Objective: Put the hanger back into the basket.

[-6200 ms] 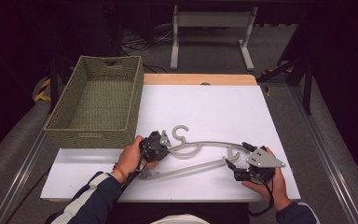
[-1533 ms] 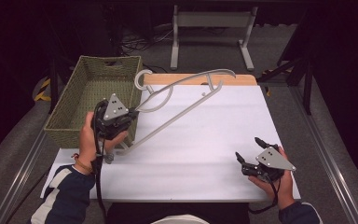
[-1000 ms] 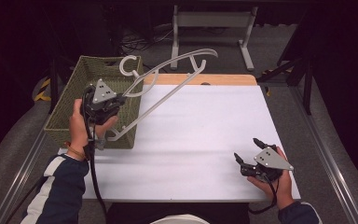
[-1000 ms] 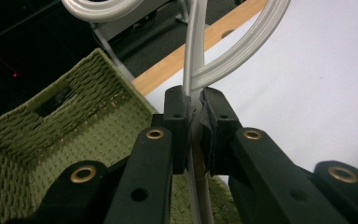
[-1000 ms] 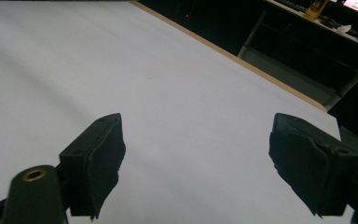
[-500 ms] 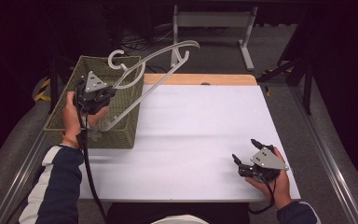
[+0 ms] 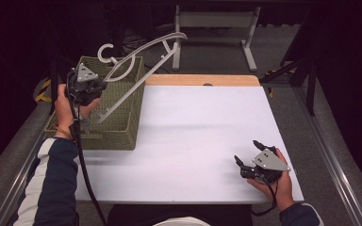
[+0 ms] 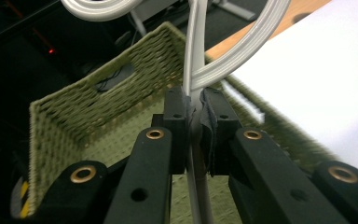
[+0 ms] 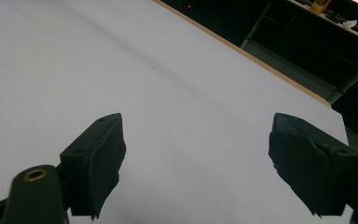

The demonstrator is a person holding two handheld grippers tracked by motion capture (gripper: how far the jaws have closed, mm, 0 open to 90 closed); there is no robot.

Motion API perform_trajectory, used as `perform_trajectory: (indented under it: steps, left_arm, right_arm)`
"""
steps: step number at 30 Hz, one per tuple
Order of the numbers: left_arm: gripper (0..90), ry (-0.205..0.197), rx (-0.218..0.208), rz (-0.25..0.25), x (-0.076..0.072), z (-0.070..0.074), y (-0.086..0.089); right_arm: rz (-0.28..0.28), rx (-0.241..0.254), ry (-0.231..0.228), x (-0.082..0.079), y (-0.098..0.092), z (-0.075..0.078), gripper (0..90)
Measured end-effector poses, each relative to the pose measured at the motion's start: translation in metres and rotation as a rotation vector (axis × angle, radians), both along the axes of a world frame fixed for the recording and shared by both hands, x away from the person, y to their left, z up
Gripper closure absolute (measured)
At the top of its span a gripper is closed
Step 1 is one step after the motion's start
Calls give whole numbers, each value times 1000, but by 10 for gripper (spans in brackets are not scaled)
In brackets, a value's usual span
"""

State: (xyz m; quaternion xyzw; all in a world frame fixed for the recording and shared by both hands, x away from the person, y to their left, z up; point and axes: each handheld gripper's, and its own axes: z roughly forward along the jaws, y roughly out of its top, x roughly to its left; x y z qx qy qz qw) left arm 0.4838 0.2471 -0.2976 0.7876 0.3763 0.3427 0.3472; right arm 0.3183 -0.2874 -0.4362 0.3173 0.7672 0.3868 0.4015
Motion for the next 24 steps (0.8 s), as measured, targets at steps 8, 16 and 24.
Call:
perform_trajectory:
  steps: [8,16,24]
  left_arm:
    - [818,27,29,41,18,-5,20]
    - [817,70,6,78,30,-21,37]
    - [814,125,45,126,39,-38,46]
  right_arm:
    - [5,-11,10,1,2,-2,190]
    - [8,-18,13,1,4,-2,190]
    - [8,-23,15,0,4,-3,190]
